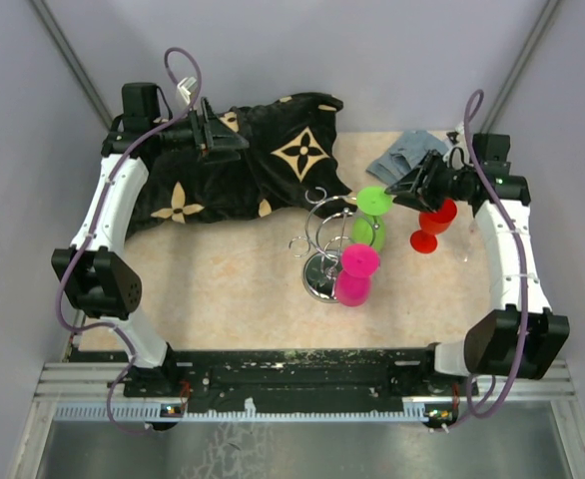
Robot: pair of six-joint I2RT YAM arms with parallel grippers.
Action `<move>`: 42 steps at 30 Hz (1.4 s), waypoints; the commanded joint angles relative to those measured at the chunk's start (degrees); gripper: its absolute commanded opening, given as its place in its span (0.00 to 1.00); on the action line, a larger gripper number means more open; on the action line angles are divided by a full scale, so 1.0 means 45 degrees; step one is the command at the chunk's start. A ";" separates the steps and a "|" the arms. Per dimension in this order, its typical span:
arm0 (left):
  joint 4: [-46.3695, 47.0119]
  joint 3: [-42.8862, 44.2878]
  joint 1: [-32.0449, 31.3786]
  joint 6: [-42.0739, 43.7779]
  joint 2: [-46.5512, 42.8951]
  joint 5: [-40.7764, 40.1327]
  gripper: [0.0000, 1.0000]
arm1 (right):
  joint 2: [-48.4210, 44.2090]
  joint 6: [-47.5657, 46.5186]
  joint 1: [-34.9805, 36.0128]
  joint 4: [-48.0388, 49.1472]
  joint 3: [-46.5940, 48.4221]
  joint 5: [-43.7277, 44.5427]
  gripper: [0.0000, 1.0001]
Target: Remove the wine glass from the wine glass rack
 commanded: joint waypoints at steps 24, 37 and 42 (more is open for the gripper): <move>0.0448 -0.0345 0.0062 -0.0179 -0.0158 0.0569 0.88 | -0.0746 0.0608 -0.0137 0.1884 -0.0904 -0.0903 0.05; 0.0489 -0.0490 0.0059 -0.0325 -0.0119 0.0743 0.89 | -0.1177 0.1020 -0.0644 0.2107 -0.0911 -0.1167 0.00; 0.0565 -0.0490 0.0065 -0.0403 -0.0079 0.0785 0.89 | -0.1293 0.1174 -0.0814 0.2332 -0.1050 -0.1243 0.00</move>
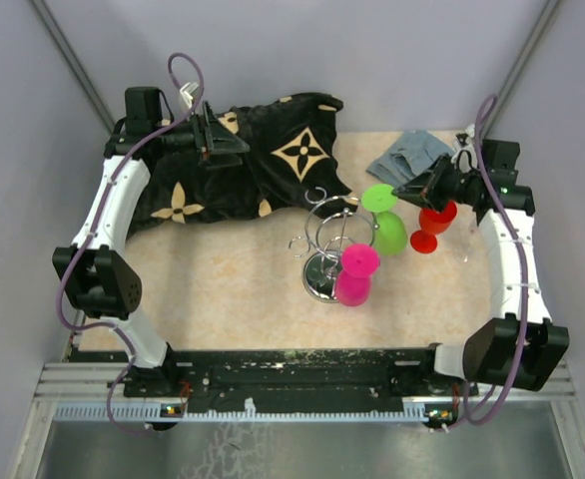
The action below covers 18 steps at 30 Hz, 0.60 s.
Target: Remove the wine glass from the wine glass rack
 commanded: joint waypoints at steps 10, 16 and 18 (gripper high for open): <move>0.0362 -0.0296 0.0073 -0.0120 -0.0289 0.0423 0.89 | -0.0760 0.0694 -0.0640 0.1774 -0.0743 -0.0321 0.00; 0.0370 -0.0316 0.0067 -0.0172 -0.0334 0.0498 0.89 | -0.1045 0.1630 -0.1027 0.3102 -0.1374 -0.0450 0.00; 0.0380 -0.0322 0.0067 -0.0200 -0.0324 0.0510 0.89 | -0.1103 0.1795 -0.1188 0.3365 -0.1457 -0.0494 0.00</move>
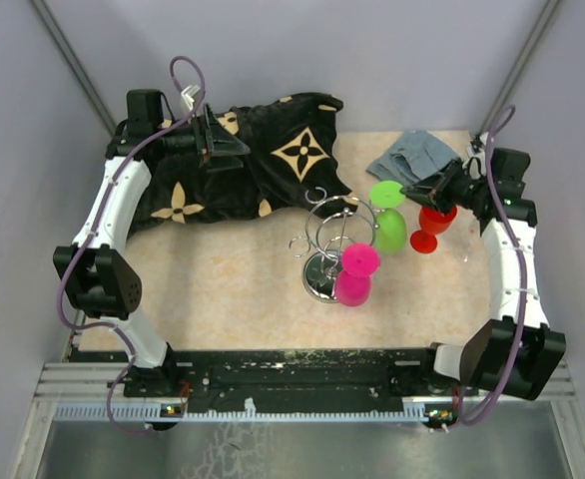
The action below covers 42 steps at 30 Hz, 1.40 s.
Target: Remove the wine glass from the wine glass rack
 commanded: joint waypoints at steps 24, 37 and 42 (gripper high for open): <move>0.4489 0.0606 0.0117 -0.3607 0.0272 0.1360 0.91 | 0.0637 1.0061 -0.1920 1.3428 0.0767 -0.1100 0.00; 0.9062 0.1451 -0.0956 -0.6568 0.1408 0.1340 0.92 | 0.2123 1.3730 0.1483 1.8299 0.1952 0.1222 0.00; 1.0329 0.2132 -0.1289 -0.7267 0.1971 0.1256 0.92 | 0.2539 1.4253 0.2618 1.9848 0.1711 0.2156 0.00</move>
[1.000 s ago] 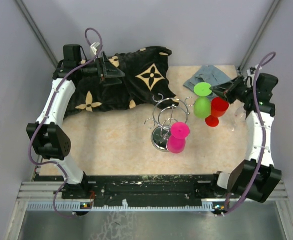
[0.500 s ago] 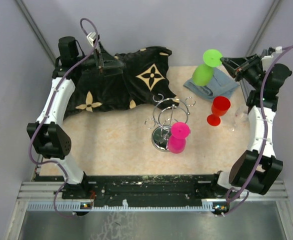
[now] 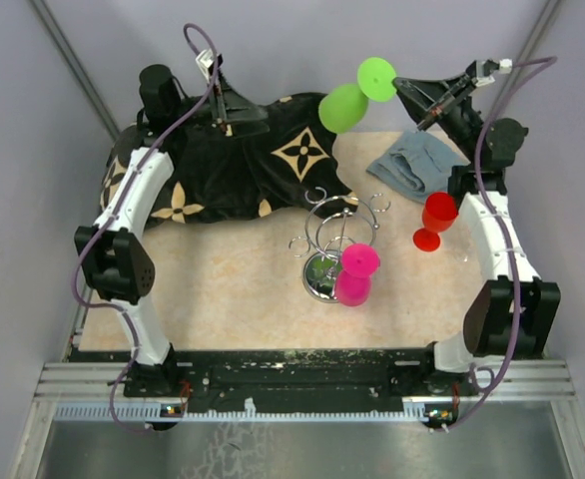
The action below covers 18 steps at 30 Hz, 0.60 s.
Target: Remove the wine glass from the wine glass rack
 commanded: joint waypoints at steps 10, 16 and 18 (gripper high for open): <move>0.4279 0.1395 -0.0561 -0.2337 0.0989 -0.0335 0.94 | 0.1098 0.1187 0.2178 0.4657 -0.0034 0.2421 0.00; 0.5037 0.1870 -0.0859 -0.2662 0.1278 -0.0524 0.95 | 0.1586 0.1147 0.2778 0.5200 0.0046 0.2811 0.00; 0.5166 0.1907 -0.0907 -0.2718 0.1343 -0.0615 0.95 | 0.1728 0.1150 0.2927 0.5335 0.0131 0.2844 0.00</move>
